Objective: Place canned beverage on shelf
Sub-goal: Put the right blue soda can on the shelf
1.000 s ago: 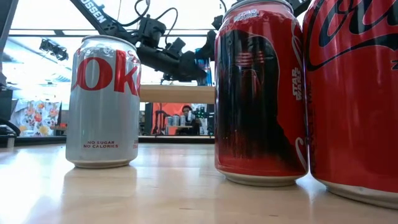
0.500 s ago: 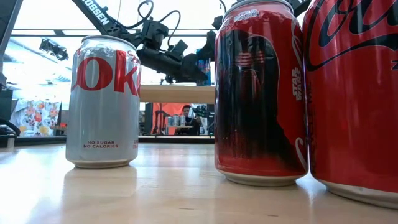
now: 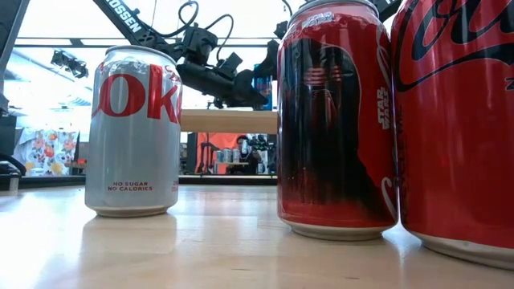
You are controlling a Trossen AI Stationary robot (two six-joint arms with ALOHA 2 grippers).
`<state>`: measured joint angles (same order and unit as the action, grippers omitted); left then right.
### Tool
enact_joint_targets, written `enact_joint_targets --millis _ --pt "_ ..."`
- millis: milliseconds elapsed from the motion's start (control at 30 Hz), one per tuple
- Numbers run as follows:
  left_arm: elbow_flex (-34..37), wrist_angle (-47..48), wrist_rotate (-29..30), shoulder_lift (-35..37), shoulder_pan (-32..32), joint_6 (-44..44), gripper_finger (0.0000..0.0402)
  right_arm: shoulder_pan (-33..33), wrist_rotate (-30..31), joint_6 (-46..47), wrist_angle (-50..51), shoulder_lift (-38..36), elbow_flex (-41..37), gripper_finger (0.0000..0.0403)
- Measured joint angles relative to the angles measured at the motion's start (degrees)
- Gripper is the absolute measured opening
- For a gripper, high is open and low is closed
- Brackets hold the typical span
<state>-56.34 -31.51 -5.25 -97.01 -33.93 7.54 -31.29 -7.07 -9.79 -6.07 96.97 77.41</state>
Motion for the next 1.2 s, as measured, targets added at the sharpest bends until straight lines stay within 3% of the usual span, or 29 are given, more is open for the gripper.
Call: enact_joint_targets --millis 467,1200 --pt "0.1 0.2 -0.4 0.0 0.0 0.2 0.0227 0.0 0.0 0.8 2.3 -0.1 0.0 0.0346" --pt "0.1 -0.9 -0.4 -0.5 0.0 -0.8 0.0227 1.7 6.0 -2.4 4.9 -5.1 0.0 0.0351"
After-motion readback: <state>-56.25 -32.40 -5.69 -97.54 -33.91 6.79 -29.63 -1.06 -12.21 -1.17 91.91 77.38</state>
